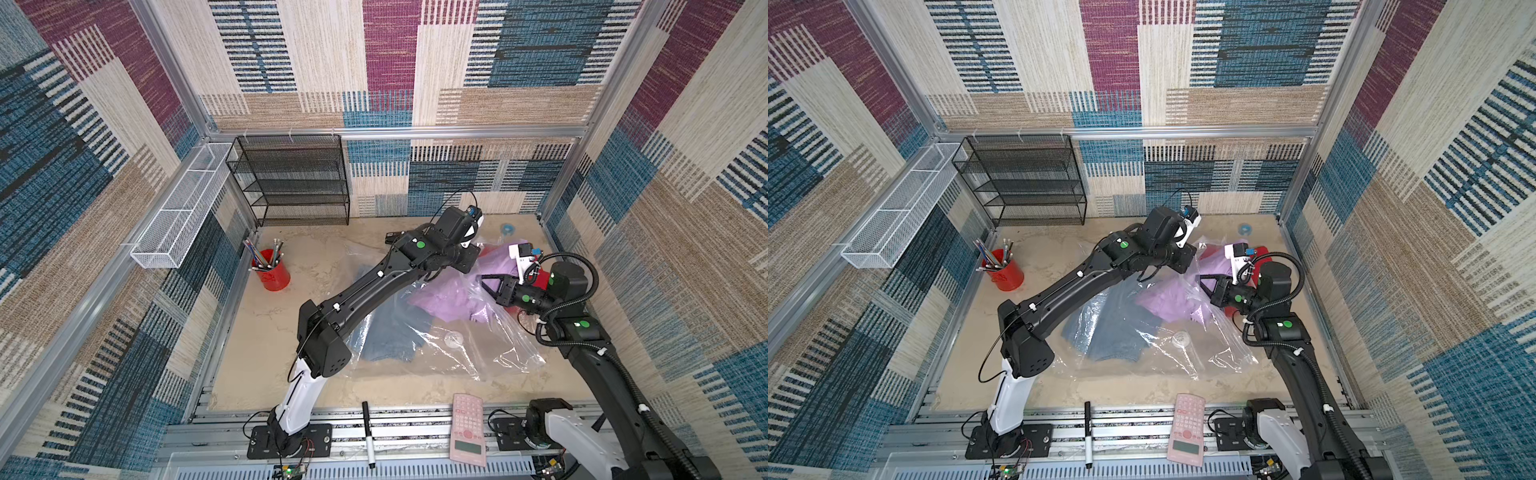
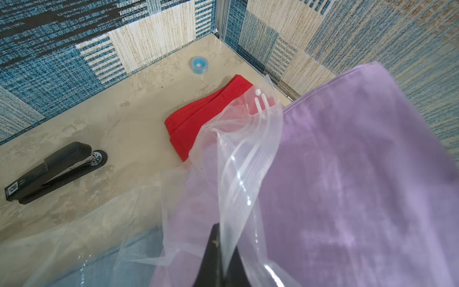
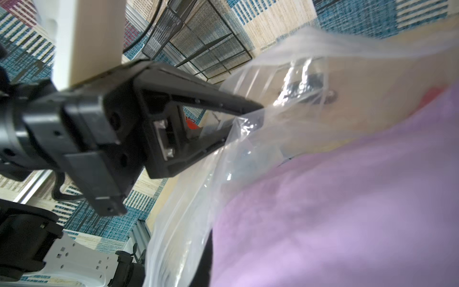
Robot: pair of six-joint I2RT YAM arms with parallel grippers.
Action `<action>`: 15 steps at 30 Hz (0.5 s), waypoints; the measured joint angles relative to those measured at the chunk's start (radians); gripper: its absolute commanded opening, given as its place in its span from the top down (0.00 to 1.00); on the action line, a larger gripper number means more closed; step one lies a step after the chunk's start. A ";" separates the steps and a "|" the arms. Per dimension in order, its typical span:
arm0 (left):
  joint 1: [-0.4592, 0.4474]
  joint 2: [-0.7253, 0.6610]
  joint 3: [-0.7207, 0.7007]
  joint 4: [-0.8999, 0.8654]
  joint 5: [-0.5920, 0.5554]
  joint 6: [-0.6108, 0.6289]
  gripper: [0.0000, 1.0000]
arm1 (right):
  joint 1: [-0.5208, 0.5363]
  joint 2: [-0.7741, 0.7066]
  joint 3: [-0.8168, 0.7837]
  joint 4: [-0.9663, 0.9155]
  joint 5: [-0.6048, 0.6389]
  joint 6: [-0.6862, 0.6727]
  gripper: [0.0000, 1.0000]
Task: Take the trousers out of the vacuum bag
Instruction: Take out the trousers from the vacuum bag.
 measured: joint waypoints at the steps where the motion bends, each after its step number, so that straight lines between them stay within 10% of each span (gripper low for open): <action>1: 0.000 -0.001 -0.007 0.005 0.001 0.000 1.00 | -0.007 -0.003 0.019 -0.028 0.018 -0.013 1.00; 15: 0.013 -0.045 -0.107 0.049 0.023 0.001 1.00 | -0.097 -0.028 0.146 -0.229 0.100 -0.096 1.00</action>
